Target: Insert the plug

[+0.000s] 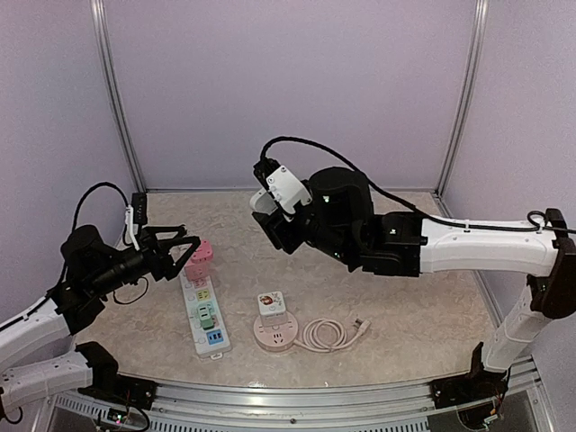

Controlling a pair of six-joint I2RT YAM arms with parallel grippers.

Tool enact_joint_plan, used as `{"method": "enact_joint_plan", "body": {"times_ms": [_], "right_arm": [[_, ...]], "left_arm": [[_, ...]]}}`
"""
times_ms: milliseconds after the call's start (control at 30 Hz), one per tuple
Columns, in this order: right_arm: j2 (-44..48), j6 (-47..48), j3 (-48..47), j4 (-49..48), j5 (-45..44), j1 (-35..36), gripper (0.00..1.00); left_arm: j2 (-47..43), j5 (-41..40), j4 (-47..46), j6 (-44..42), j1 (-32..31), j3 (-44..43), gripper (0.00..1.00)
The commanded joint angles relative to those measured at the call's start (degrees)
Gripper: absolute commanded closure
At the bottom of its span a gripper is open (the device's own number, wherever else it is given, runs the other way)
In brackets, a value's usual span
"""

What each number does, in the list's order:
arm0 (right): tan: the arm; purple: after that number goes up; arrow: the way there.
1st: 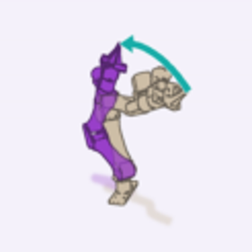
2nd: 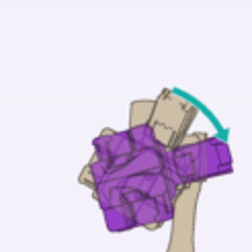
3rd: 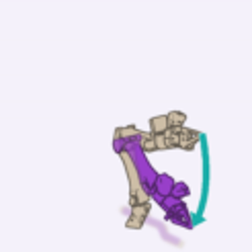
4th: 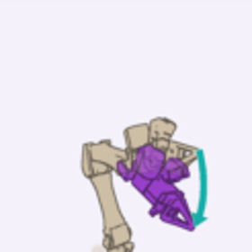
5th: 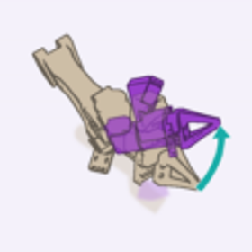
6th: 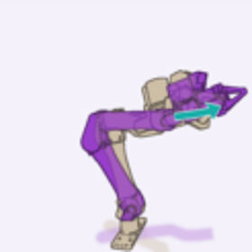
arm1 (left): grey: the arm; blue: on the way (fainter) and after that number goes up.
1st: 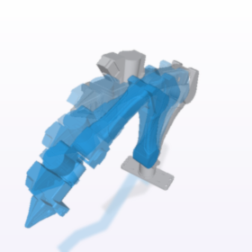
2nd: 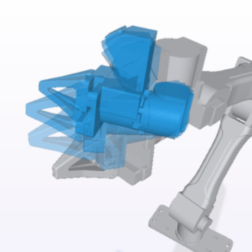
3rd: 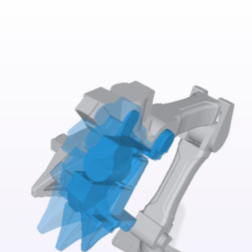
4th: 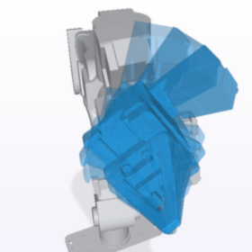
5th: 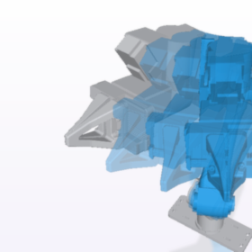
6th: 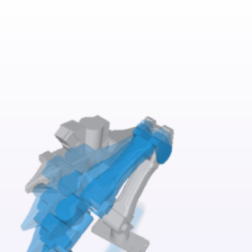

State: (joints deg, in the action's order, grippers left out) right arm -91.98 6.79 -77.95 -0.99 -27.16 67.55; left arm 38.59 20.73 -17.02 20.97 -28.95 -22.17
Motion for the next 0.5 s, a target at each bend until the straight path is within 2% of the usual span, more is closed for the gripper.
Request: {"method": "enact_joint_plan", "body": {"times_ms": [0, 233, 467], "right_arm": [[-7.21, 3.35, -2.57, -17.06, -5.92, 4.19, 1.0], [-14.68, 5.92, -10.26, -16.15, -3.09, 7.36, 1.0], [-17.74, 8.81, -14.4, -14.23, -1.64, 9.21, 1.0]], "left_arm": [[2.15, 2.84, -3.37, 1.7, -2.86, -4.44, 0.09], [3.8, 3.03, -6.05, -0.2, -4.42, -6.04, 0.29], [4.82, 1.02, -5.24, 0.14, -4.67, -6.27, 0.48]]}}
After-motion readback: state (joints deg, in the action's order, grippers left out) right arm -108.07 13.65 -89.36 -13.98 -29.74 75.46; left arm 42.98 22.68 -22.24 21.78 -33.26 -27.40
